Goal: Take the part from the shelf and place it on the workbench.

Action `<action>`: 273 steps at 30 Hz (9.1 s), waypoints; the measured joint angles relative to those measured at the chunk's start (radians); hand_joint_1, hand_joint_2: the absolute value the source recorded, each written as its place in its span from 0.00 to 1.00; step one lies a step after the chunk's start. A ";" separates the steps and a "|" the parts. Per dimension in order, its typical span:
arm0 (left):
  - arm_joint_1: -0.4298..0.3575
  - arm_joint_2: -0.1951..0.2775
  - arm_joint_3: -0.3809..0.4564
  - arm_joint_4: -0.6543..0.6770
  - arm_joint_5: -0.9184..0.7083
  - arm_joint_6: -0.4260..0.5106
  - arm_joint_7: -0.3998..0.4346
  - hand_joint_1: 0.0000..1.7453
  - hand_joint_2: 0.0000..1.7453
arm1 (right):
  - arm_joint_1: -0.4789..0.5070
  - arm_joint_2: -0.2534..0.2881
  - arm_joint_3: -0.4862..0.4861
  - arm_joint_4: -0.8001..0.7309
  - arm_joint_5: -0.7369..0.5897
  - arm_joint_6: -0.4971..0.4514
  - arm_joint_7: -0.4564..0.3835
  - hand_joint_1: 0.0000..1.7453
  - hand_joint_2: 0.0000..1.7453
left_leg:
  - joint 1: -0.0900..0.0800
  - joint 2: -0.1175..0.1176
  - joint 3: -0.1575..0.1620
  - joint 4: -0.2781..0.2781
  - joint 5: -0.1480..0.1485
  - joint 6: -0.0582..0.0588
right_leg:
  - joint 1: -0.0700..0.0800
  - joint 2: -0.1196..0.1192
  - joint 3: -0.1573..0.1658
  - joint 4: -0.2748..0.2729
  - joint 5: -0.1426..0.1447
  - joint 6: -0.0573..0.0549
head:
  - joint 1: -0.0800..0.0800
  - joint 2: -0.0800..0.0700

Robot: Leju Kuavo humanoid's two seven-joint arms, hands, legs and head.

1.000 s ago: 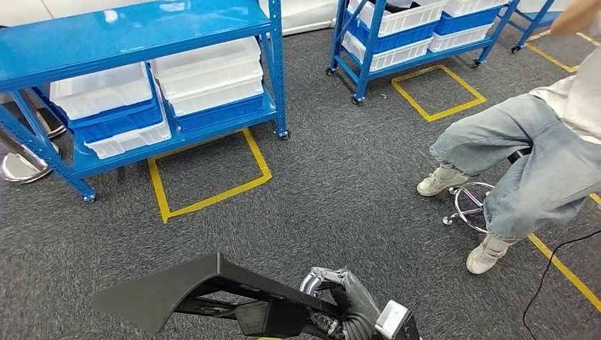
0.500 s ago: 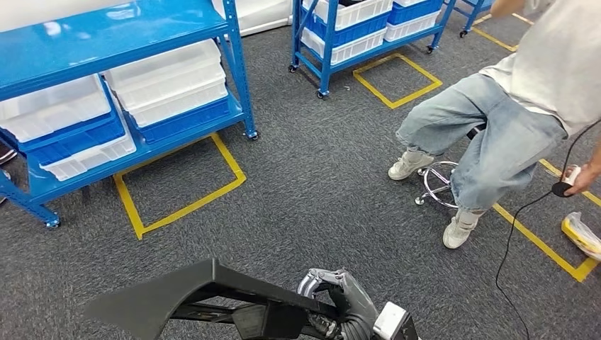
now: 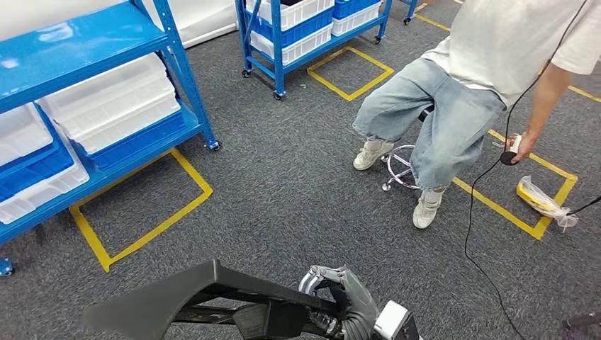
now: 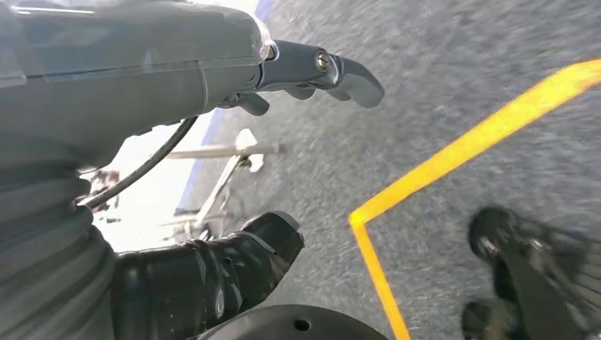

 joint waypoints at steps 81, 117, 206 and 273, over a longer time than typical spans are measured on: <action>-0.011 -0.025 -0.018 -0.001 0.008 0.007 -0.034 0.00 1.00 | 0.104 -0.046 -0.057 -0.095 0.027 0.002 -0.028 1.00 1.00 | -0.009 0.156 0.036 -0.009 -0.034 0.007 | 0.006 -0.133 0.018 -0.028 0.008 -0.005 | 0.005 0.000; -0.001 -0.011 0.001 -0.001 0.010 0.006 -0.029 0.00 1.00 | 0.060 -0.010 0.001 -0.035 0.021 0.003 -0.017 1.00 1.00 | -0.005 0.084 -0.095 0.241 -0.131 -0.008 | -0.002 -0.070 0.026 -0.041 0.017 -0.015 | 0.004 0.000; -0.008 -0.025 0.000 -0.001 -0.002 0.015 -0.041 0.00 1.00 | 0.082 -0.048 -0.008 -0.072 -0.001 0.017 -0.002 1.00 1.00 | -0.003 0.171 0.059 -0.039 -0.018 -0.011 | -0.005 -0.143 -0.003 -0.019 0.023 0.008 | 0.009 0.000; -0.029 -0.026 -0.092 -0.001 -0.117 -0.054 -0.029 0.00 1.00 | -0.820 0.108 0.103 0.339 1.052 -0.640 0.545 1.00 1.00 | -0.006 0.080 -0.152 0.248 -0.080 -0.020 | 0.000 -0.102 -0.020 -0.020 0.038 -0.022 | 0.011 0.000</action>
